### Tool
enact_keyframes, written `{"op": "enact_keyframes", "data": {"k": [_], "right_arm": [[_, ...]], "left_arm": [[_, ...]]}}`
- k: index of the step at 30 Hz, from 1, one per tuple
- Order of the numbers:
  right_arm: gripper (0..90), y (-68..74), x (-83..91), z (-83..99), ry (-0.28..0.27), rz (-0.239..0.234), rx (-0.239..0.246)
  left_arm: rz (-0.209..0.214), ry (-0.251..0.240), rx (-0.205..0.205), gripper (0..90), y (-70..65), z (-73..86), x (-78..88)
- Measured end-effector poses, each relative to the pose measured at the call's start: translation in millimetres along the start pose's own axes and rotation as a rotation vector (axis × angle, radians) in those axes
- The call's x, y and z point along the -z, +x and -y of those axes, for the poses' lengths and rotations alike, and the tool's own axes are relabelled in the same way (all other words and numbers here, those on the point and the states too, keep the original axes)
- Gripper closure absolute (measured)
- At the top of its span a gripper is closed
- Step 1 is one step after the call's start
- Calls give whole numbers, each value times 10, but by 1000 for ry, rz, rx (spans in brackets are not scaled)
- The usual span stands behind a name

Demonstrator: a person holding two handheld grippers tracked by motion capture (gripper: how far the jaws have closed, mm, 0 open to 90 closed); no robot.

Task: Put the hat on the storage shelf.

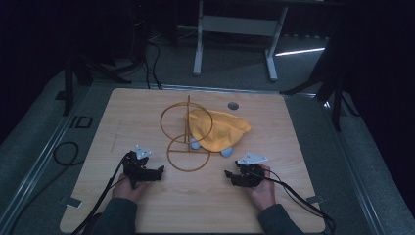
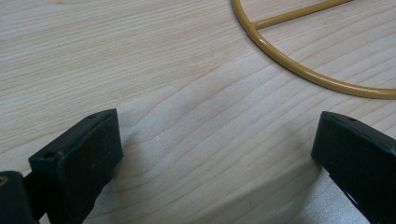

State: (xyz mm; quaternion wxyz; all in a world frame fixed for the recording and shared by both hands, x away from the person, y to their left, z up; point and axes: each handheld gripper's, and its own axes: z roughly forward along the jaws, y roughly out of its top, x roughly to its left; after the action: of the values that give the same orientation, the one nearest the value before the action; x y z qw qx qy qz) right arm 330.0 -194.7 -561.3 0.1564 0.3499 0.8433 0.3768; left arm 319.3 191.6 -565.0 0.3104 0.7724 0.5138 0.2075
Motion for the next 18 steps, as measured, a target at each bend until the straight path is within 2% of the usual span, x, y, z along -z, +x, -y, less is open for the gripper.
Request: {"op": "enact_keyframes", "data": {"k": [18], "right_arm": [[352,3,-1,0,6,-6,7]], "left_arm": [[0,0,0,19,0,0,0]]}}
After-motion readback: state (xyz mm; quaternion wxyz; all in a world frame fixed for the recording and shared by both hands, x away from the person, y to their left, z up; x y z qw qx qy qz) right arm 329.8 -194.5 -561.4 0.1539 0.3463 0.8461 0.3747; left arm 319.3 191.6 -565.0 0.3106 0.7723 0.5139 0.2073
